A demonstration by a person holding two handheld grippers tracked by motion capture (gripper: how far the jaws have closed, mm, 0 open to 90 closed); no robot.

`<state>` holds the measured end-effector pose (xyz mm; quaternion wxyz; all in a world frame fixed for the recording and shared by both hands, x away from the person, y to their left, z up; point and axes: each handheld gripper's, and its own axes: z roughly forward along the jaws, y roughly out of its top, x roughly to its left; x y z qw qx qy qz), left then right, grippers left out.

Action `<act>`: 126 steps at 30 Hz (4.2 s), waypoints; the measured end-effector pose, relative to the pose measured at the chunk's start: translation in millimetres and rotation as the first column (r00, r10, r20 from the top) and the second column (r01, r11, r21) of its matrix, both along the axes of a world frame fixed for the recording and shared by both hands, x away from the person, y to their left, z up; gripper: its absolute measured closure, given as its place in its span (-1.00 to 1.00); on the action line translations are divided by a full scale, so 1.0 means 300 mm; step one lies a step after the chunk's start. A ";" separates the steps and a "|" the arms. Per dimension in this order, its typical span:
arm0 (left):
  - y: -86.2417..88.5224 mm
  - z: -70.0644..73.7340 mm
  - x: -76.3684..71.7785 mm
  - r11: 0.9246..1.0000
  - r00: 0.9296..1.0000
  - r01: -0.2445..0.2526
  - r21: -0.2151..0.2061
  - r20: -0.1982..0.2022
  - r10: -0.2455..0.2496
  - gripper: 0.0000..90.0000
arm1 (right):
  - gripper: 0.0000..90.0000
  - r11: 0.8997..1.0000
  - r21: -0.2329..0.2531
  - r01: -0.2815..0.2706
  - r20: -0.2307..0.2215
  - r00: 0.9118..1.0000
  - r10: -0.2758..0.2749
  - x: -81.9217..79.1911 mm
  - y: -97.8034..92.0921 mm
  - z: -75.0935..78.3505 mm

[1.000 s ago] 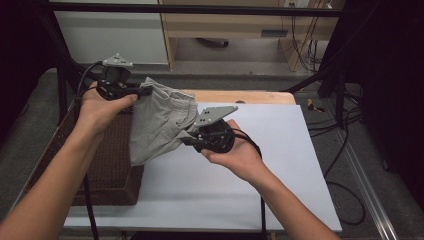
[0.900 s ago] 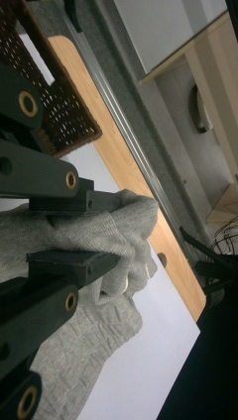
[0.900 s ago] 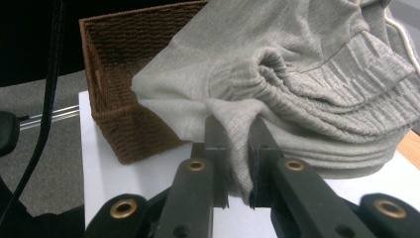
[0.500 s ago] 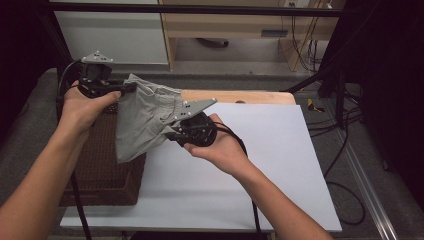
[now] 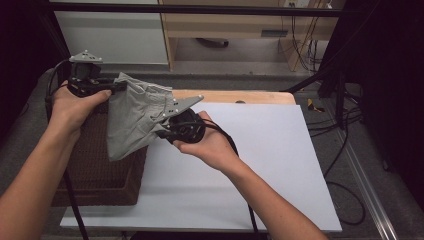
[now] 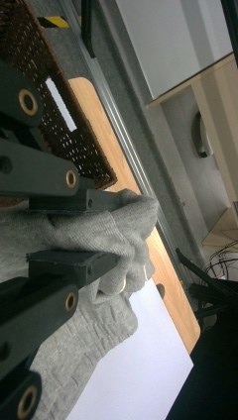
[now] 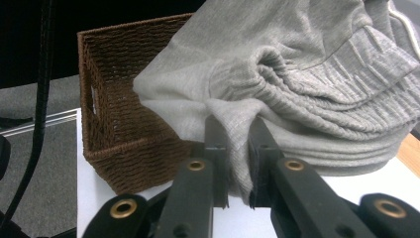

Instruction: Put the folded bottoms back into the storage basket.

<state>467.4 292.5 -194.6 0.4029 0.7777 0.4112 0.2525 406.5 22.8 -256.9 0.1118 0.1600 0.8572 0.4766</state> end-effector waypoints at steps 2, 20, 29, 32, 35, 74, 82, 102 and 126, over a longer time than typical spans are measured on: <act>0.003 -0.001 0.000 1.000 1.000 -0.002 -0.002 0.000 0.002 0.68 | 0.85 1.000 0.001 -0.002 0.000 1.000 0.002 0.002 0.008 -0.002; 0.042 0.001 -0.003 1.000 1.000 -0.015 -0.006 -0.003 0.015 0.68 | 0.85 1.000 0.001 -0.021 0.003 1.000 0.021 0.010 0.066 -0.008; 0.061 0.000 -0.004 1.000 1.000 -0.027 -0.004 -0.002 0.027 0.68 | 0.85 1.000 0.011 -0.025 0.002 1.000 0.025 0.013 0.085 -0.014; 0.065 -0.001 -0.004 1.000 1.000 -0.027 -0.003 -0.002 0.027 0.68 | 0.85 1.000 0.010 -0.029 0.001 1.000 0.029 0.013 0.091 -0.017; 0.067 -0.001 -0.005 1.000 1.000 -0.030 -0.006 -0.003 0.030 0.68 | 0.85 0.999 0.009 -0.034 0.003 0.999 0.034 0.014 0.098 -0.020; 0.157 -0.038 -0.016 0.997 0.997 -0.078 -0.005 -0.022 0.078 0.68 | 0.85 0.997 0.062 -0.046 0.013 0.999 0.045 0.014 0.187 -0.081; 0.173 -0.052 -0.017 0.996 0.996 -0.085 -0.003 -0.029 0.085 0.68 | 0.85 0.997 0.065 -0.048 0.005 0.999 0.047 0.015 0.210 -0.102; 0.202 -0.082 -0.017 0.995 0.994 -0.102 0.005 -0.047 0.103 0.68 | 0.85 0.996 0.071 -0.051 -0.017 0.998 0.053 0.024 0.241 -0.147; 0.228 -0.100 -0.022 0.994 0.992 -0.113 0.005 -0.056 0.113 0.68 | 0.85 0.996 0.067 -0.059 -0.032 0.998 0.061 0.026 0.267 -0.169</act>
